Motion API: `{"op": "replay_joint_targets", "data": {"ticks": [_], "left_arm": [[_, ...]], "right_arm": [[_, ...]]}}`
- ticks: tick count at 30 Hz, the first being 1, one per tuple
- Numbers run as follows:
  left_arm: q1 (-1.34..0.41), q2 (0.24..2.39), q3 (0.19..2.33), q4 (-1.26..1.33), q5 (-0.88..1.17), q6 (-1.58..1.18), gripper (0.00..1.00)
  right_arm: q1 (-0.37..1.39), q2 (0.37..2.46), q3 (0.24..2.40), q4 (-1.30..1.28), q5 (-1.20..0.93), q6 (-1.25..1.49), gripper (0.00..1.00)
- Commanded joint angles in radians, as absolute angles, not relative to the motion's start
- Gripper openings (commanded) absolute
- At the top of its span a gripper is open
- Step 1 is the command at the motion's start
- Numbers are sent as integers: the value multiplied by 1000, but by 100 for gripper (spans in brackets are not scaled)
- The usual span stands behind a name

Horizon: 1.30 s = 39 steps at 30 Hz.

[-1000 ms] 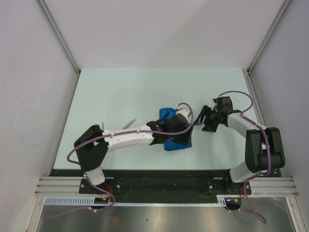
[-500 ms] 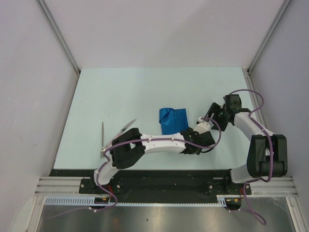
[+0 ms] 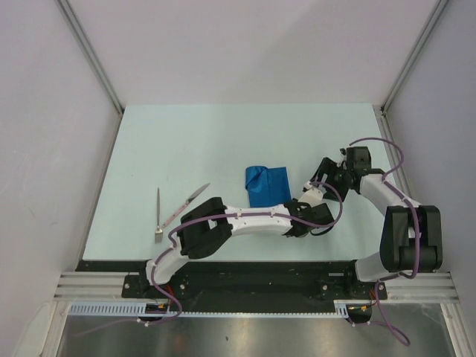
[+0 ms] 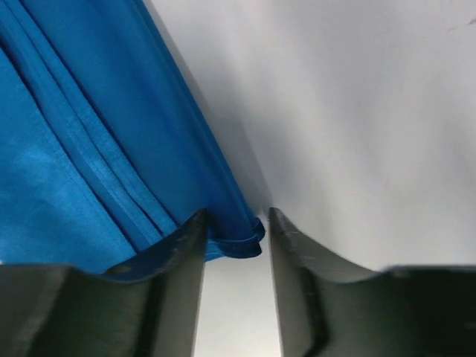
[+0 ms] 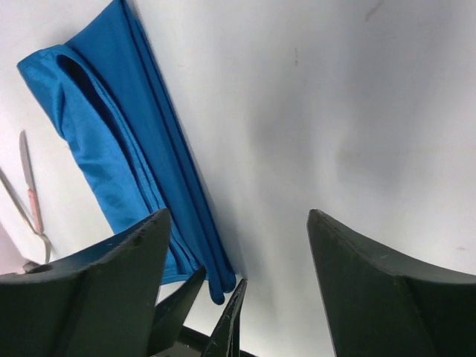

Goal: Fold the napkin into a case and place the utensils inside
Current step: Pick up the 2/3-rectangle-folded napkin at the center of the board.

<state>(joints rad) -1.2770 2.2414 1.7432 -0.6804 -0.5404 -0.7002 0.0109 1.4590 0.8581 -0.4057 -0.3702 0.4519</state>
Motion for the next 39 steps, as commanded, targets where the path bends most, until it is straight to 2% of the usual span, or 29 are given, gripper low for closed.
{"op": "replay_joint_targets", "data": {"ticks": [1, 2, 4, 6, 7, 9, 18, 30, 34, 39], "left_arm": [[-1279, 2227, 1767, -719, -572, -723, 38], [-1278, 2218, 1747, -718, -575, -724, 33], [-1272, 2175, 1717, -692, -574, -723, 28], [-1266, 2145, 1669, -663, -563, -716, 18], [-1266, 2111, 1654, -660, -563, -718, 8], [-1255, 2076, 1609, -641, -549, -724, 1], [-1204, 1911, 1465, -575, -453, -749, 0], [-1189, 1858, 1410, -575, -425, -767, 0], [-1189, 1845, 1394, -561, -419, -767, 0], [-1187, 1835, 1387, -554, -417, -764, 0]], "right_arm": [[6, 1471, 818, -322, -460, 426, 86], [8, 1476, 812, -299, -484, 425, 88], [6, 1488, 807, -288, -511, 426, 89], [12, 1500, 804, -259, -532, 436, 91], [20, 1502, 802, -252, -535, 437, 91], [44, 1509, 796, -215, -555, 457, 95], [106, 1586, 770, -63, -614, 564, 96], [169, 1727, 785, 106, -620, 655, 93], [167, 1769, 819, 133, -615, 657, 88], [164, 1850, 870, 167, -624, 670, 75]]}}
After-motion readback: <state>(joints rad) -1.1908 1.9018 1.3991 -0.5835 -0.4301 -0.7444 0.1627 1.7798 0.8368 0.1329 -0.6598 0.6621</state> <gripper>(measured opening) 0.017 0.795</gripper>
